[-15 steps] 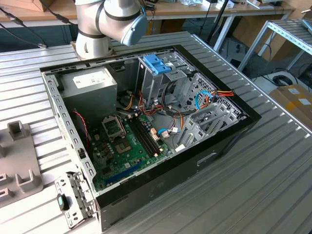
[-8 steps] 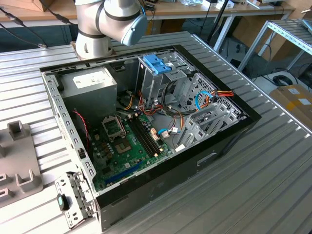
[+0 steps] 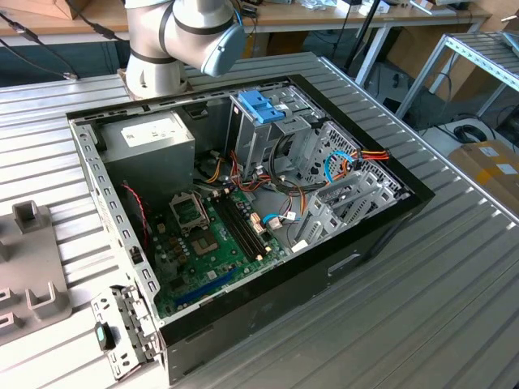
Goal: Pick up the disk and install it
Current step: 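Pick up the disk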
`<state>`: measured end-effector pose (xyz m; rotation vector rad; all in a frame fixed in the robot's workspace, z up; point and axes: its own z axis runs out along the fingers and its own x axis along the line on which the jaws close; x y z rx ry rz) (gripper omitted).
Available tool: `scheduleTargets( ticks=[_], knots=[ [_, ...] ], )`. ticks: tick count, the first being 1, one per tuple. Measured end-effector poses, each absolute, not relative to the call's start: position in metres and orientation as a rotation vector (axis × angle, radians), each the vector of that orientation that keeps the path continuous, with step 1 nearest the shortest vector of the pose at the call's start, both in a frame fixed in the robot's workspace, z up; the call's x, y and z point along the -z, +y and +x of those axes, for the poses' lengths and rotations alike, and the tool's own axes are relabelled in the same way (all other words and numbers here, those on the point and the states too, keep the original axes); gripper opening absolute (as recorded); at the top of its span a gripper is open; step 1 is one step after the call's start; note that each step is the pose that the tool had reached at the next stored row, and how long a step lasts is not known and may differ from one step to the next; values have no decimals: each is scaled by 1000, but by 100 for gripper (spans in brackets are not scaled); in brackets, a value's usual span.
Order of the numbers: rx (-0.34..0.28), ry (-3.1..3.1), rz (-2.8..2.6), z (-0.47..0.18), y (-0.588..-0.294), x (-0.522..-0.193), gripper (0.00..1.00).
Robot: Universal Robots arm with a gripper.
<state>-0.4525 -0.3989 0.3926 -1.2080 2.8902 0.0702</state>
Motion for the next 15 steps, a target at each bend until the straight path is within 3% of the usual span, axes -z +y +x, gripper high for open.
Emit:
scheduleTargets(
  ticks=[15],
  knots=[
    [-71, 2840, -1327, -452, -399, -393, 10]
  ],
)
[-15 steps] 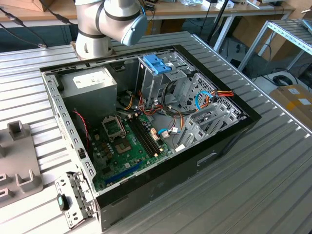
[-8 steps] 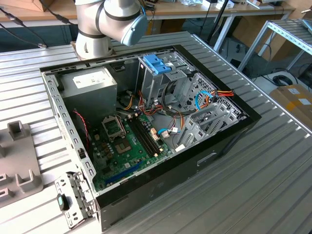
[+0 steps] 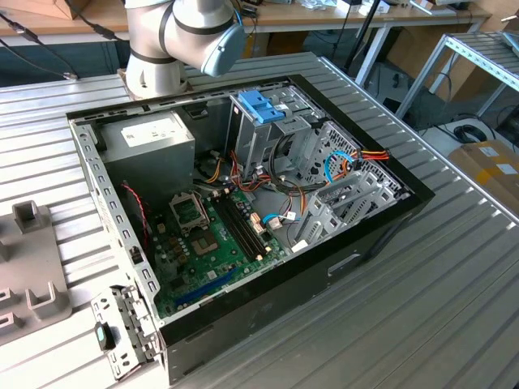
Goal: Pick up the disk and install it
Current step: 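Pick up the disk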
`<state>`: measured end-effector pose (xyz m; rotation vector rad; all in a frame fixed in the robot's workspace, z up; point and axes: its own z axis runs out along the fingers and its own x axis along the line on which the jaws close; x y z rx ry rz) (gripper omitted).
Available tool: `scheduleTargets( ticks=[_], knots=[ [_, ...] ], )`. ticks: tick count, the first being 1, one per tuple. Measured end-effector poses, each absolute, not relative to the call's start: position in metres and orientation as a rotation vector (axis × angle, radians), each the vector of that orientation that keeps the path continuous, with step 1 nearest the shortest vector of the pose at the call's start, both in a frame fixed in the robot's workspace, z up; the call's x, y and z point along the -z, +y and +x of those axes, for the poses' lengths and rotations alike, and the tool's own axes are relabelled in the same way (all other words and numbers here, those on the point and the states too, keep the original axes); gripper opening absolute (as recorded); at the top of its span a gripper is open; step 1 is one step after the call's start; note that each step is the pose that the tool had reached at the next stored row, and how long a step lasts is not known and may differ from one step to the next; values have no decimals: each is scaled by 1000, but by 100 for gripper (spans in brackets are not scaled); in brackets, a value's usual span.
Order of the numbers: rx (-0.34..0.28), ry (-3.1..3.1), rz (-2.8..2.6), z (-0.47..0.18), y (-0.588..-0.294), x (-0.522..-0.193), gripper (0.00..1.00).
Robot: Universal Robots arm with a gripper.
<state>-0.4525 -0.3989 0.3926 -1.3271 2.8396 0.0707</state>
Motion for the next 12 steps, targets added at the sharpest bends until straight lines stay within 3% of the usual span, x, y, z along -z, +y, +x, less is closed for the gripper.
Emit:
scheduleTargets(
  ticks=[12],
  knots=[
    [-71, 2804, -1404, -452, -399, -393, 10]
  ],
)
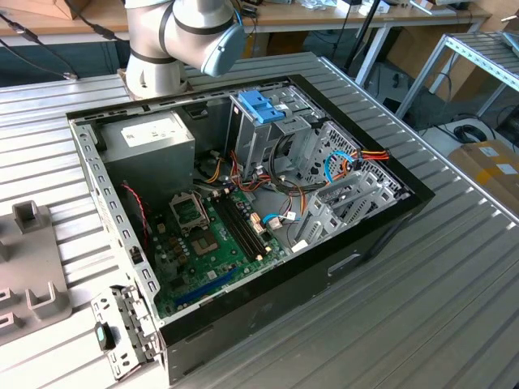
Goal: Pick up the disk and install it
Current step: 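Pick up the disk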
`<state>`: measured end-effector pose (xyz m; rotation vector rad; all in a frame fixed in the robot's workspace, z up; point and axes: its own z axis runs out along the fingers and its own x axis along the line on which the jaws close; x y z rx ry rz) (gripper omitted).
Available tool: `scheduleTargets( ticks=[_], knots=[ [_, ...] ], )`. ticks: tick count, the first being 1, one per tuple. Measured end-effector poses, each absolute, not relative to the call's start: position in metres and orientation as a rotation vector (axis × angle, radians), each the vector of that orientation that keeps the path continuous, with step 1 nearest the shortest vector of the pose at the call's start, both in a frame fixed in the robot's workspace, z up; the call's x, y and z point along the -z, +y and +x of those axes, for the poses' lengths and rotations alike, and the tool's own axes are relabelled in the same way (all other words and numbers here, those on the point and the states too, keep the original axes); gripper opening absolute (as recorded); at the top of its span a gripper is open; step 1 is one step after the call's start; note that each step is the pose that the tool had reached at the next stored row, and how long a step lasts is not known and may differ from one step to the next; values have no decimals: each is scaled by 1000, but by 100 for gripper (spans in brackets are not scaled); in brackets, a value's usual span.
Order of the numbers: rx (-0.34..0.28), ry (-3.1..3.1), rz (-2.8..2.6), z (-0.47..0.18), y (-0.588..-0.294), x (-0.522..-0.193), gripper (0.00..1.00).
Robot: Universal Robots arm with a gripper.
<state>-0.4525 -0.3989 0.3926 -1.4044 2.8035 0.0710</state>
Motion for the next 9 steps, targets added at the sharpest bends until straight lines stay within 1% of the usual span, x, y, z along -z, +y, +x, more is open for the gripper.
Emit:
scheduleTargets(
  ticks=[9],
  knots=[
    [-71, 2774, -1463, -452, -399, -393, 10]
  ],
)
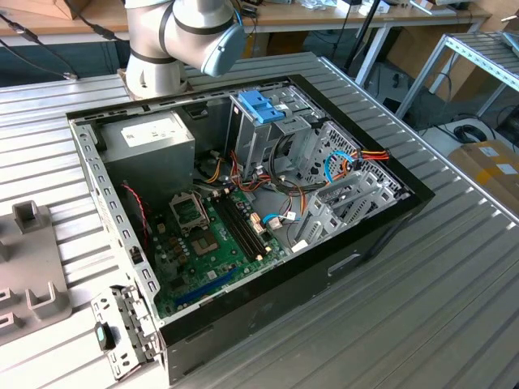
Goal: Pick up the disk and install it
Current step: 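Pick up the disk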
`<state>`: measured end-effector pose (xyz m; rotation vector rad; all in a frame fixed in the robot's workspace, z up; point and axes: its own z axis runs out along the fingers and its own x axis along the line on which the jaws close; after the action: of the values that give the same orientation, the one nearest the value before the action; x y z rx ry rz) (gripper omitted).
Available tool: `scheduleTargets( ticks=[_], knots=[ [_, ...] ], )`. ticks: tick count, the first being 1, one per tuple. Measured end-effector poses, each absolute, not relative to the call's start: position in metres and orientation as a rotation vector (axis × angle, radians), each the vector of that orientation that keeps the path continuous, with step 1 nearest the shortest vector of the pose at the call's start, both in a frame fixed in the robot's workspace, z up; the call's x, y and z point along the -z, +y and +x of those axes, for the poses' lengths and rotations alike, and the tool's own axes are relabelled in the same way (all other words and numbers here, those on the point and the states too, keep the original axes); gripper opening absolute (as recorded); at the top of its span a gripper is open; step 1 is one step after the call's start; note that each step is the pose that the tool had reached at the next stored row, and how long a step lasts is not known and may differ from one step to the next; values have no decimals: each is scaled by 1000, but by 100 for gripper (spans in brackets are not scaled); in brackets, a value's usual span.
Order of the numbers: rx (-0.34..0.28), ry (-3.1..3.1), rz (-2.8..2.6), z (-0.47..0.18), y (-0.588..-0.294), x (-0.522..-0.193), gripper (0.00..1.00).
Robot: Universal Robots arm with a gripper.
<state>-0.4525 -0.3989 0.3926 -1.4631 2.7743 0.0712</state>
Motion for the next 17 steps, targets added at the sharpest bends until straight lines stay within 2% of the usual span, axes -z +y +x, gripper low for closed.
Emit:
scheduleTargets(
  ticks=[17],
  knots=[
    [-71, 2719, -1566, -452, -399, -393, 10]
  ],
)
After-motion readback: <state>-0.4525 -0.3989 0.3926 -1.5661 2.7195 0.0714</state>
